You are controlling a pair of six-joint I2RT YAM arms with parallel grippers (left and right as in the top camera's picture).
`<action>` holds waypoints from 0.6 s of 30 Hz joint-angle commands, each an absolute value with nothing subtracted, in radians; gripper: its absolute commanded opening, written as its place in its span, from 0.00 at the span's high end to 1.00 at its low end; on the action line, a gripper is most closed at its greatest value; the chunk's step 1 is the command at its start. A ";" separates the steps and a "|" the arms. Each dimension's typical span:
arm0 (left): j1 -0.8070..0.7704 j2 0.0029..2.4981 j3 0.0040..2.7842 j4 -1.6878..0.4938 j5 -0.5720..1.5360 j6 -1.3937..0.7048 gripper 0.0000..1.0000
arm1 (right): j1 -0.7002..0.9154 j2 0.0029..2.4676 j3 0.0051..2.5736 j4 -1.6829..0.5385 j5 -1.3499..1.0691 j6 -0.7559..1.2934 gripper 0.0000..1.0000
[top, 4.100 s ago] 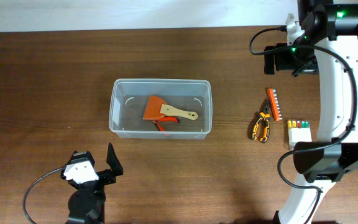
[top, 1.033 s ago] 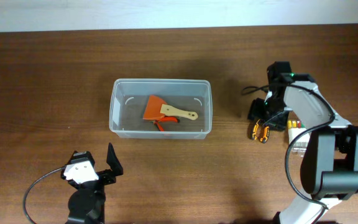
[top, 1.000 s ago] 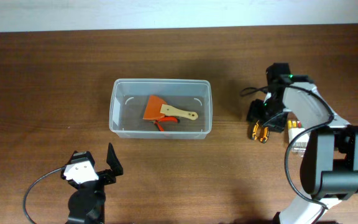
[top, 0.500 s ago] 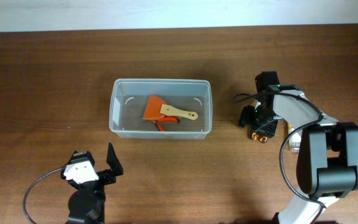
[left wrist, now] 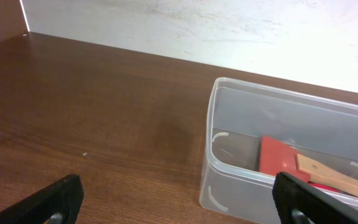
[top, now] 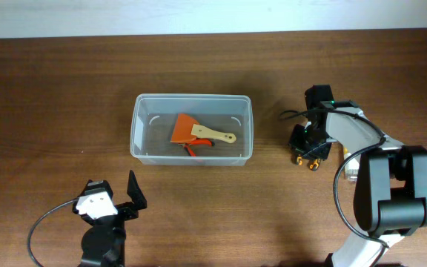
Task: Pack container
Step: 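Lower the right gripper and grasp the needle-nose pliers handles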
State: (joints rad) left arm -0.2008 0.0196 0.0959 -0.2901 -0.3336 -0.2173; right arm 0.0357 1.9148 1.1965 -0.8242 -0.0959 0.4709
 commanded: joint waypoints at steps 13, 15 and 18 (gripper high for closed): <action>-0.205 0.014 0.093 -0.292 -0.337 -0.208 0.01 | 0.052 1.851 1.255 -0.886 0.036 0.444 0.96; -0.205 0.014 0.093 -0.292 -0.337 -0.208 0.01 | 0.059 1.815 1.290 -0.890 0.050 0.399 0.96; -0.205 0.014 0.093 -0.292 -0.337 -0.208 0.01 | 0.066 1.762 1.372 -0.914 0.052 0.359 0.96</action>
